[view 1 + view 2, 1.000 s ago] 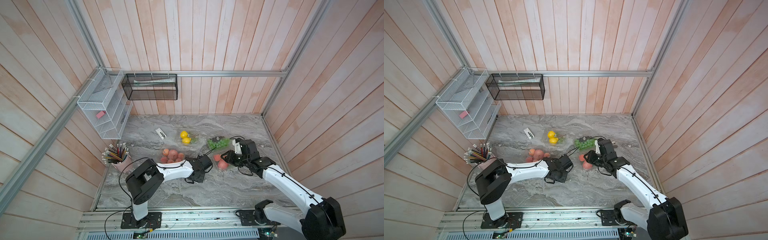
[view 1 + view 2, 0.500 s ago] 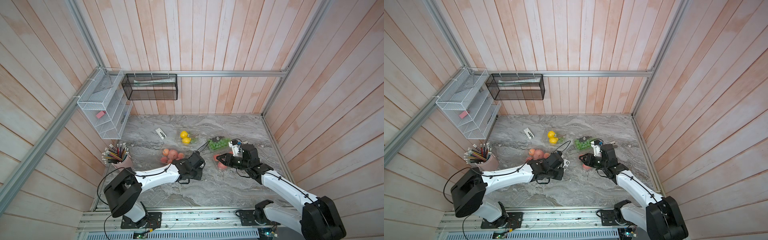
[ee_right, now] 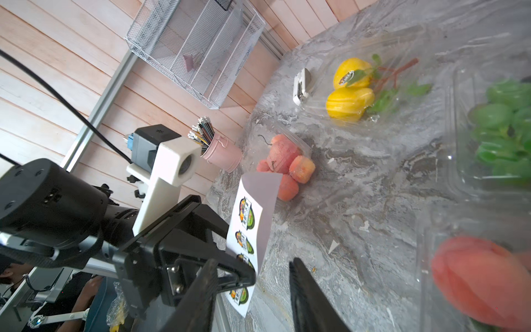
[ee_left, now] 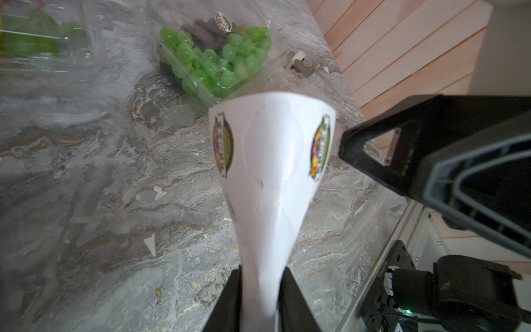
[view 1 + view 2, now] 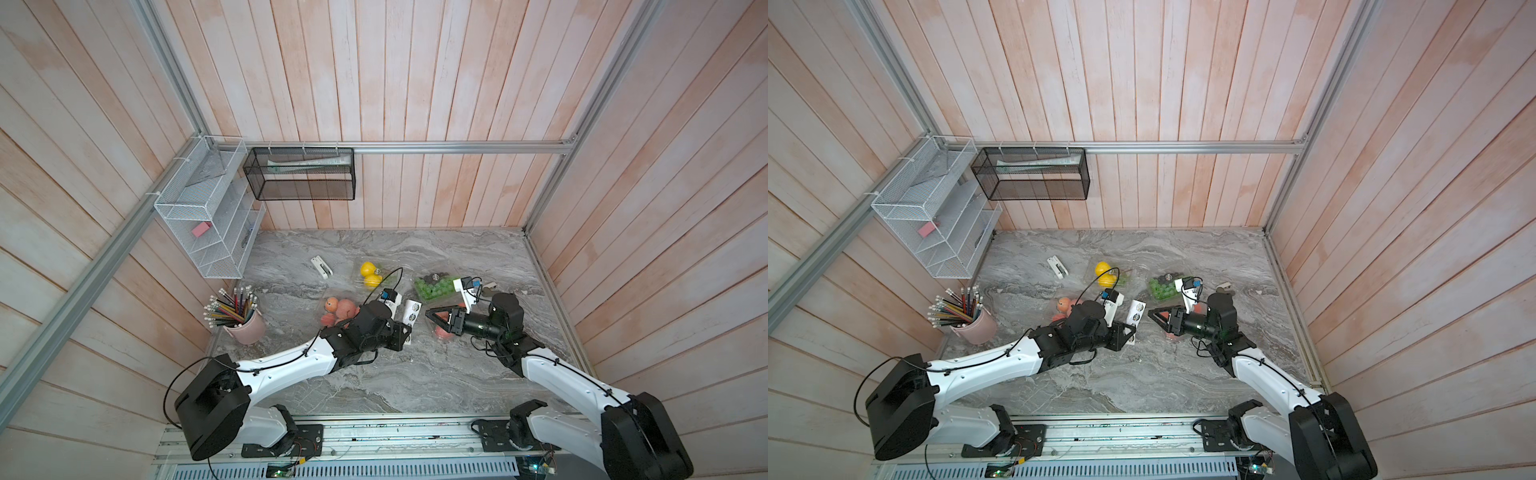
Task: Label fruit boxes
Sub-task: Pick up the label sticker from the center of the board.
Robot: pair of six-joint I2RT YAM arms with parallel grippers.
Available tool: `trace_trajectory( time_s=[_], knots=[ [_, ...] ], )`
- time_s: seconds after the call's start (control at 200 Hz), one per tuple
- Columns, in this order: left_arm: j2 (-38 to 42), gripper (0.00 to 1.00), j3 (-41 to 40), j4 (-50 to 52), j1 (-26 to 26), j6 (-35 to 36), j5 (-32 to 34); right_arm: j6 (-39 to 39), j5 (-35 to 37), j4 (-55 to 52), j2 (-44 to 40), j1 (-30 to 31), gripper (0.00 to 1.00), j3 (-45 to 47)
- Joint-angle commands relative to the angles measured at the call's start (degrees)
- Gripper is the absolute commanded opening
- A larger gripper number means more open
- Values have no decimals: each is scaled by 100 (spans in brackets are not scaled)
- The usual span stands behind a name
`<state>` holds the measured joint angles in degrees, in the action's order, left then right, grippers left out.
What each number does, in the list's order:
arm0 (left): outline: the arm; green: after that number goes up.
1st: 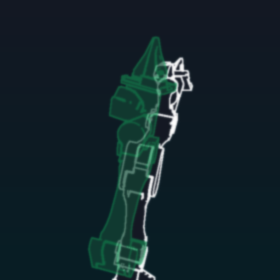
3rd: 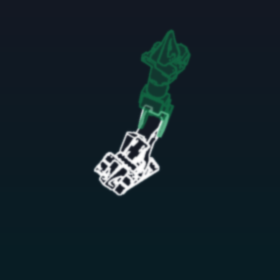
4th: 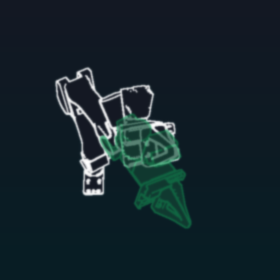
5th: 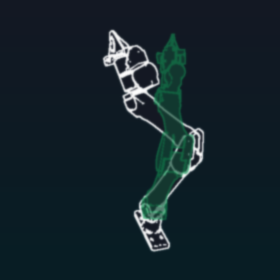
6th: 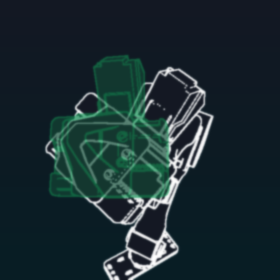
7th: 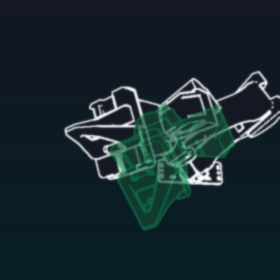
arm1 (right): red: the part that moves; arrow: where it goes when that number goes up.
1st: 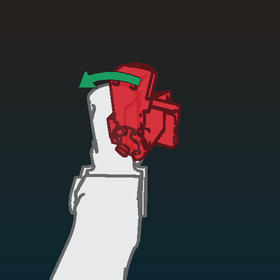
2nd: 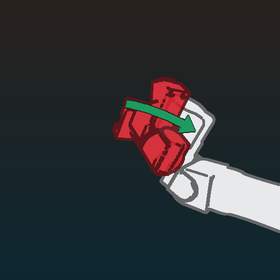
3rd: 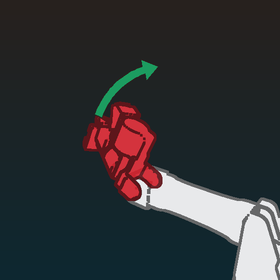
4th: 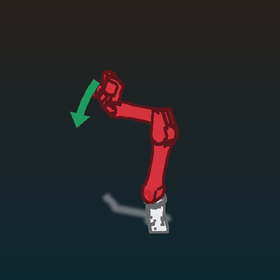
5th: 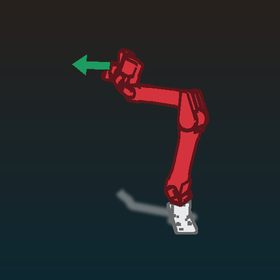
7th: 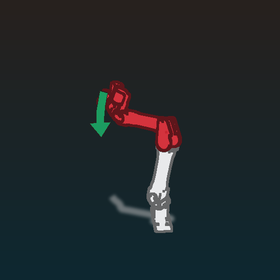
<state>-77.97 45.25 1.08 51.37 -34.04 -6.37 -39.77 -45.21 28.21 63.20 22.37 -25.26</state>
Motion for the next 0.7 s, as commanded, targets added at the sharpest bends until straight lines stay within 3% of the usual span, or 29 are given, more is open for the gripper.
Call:
trace_trajectory(
  time_s=[0.0, 0.5, 0.61, 0.69],
  knots=[
    [132, 25, -135, -533, -23, 125, -325, 222, -202, 354, -4, 61, 43, -64],
    [175, 25, -142, -857, -22, 222, -633, 0, -537, 1226, 273, 260, 36, -83],
    [206, 25, -175, -886, -25, 231, -646, -55, -633, 1361, 331, 270, 27, -94],
    [216, 26, -175, -888, -25, 249, -653, -38, -768, 1534, 337, 268, 6, -69]
  ],
)
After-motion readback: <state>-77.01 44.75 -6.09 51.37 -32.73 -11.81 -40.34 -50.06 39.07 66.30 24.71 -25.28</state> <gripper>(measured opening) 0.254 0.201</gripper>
